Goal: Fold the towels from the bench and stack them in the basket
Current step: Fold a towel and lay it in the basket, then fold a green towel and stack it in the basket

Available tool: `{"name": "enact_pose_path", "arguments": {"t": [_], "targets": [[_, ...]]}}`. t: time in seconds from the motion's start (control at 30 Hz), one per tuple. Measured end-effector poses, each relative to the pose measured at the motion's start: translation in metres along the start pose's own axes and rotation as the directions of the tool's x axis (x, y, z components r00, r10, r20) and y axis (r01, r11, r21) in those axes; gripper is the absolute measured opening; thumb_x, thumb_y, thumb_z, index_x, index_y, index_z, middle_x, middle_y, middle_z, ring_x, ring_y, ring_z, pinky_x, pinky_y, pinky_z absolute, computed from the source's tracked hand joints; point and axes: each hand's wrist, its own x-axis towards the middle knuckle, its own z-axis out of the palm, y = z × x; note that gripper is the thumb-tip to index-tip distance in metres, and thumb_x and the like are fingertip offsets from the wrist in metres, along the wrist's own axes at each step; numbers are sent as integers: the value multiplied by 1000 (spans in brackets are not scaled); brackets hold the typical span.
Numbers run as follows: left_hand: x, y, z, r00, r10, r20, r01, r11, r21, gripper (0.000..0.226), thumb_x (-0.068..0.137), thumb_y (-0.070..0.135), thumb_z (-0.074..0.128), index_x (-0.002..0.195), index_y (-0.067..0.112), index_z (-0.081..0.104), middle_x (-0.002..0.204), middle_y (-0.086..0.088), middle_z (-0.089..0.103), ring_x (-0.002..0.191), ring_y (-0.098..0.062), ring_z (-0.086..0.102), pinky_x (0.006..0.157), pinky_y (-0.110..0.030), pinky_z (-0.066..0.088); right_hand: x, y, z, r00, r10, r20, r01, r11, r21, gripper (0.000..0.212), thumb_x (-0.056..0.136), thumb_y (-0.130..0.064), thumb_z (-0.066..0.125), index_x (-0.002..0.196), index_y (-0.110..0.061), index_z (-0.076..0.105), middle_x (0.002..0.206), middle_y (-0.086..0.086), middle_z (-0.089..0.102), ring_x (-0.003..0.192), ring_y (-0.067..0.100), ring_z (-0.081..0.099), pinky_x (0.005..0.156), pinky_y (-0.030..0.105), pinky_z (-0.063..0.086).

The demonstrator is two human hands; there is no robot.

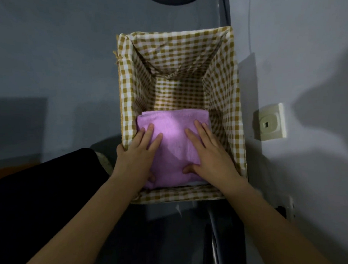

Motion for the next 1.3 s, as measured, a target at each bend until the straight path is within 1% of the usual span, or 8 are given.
{"name": "enact_pose_path", "arguments": {"t": [0.2, 0.33, 0.4, 0.63, 0.77, 0.9, 1.03, 1.3], "targets": [[-8, -3, -7, 997, 70, -40, -66, 995, 77, 115, 71, 53, 72, 152, 26, -5, 158, -5, -17, 147, -23, -4, 111, -62, 6, -27, -2, 1, 994, -4, -107, -3, 998, -65, 83, 83, -65, 45, 150, -22, 22, 160, 6, 12, 146, 22, 9, 115, 46, 13], [-15, -7, -2, 955, 133, -266, -100, 986, 133, 120, 17, 50, 90, 128, 16, 59, 140, -17, 49, 120, -34, 55, 91, -73, 32, -36, -3, -5, 990, -7, -143, -6, 996, -92, 74, 87, -65, 35, 145, -19, 35, 156, 8, 26, 142, 27, 27, 113, 49, 24], [-16, -7, 2, 938, 147, -314, -115, 986, 119, 115, 12, 50, 90, 119, 13, 66, 130, -18, 57, 111, -36, 61, 86, -72, 36, -38, -4, -8, 989, 7, -149, -22, 995, -101, 70, 90, -63, 32, 144, -20, 36, 155, 7, 27, 141, 25, 28, 114, 44, 21], [-16, 0, -10, 894, 144, -424, -171, 985, -26, 69, 47, 25, 93, 110, 7, 69, 111, -16, 67, 101, -35, 65, 86, -63, 44, -35, -13, -24, 977, 9, -213, -31, 994, -102, 44, 95, -40, 40, 127, -13, 53, 136, 9, 51, 122, 23, 51, 103, 36, 38], [-23, 2, -30, 880, 105, -462, -181, 976, -121, 32, 89, 18, 62, 119, 6, 63, 116, -16, 65, 105, -35, 61, 90, -45, 46, -27, -27, -40, 976, 4, -216, -19, 998, -66, 22, 96, -26, 46, 109, -13, 59, 113, 3, 58, 96, 15, 56, 82, 29, 49], [-41, -11, -53, 866, 90, -491, -172, 977, -123, 17, 87, 20, 56, 91, 8, 68, 78, -12, 67, 65, -33, 65, 53, -37, 50, -10, -59, -66, 968, -33, -248, 21, 999, -48, 28, 94, -24, 39, 98, -9, 63, 98, 6, 62, 87, 19, 59, 74, 32, 51], [-69, -41, -75, 854, -57, -517, -61, 976, -209, 23, 94, 28, 49, 95, 11, 64, 87, -13, 67, 77, -37, 65, 60, -37, 47, 7, -113, -104, 959, -86, -271, 74, 996, -57, 25, 97, -23, 43, 109, -8, 58, 112, 7, 55, 103, 22, 51, 84, 35, 45], [-172, -136, -92, 728, -297, -618, 136, 946, -295, 24, 96, 29, 44, 98, 12, 62, 100, -12, 66, 87, -37, 64, 68, -39, 48, 16, -259, -132, 882, -309, -355, 299, 951, -83, 36, 85, -32, 37, 86, -6, 62, 86, 15, 60, 80, 36, 61, 70, 44, 54]]}}
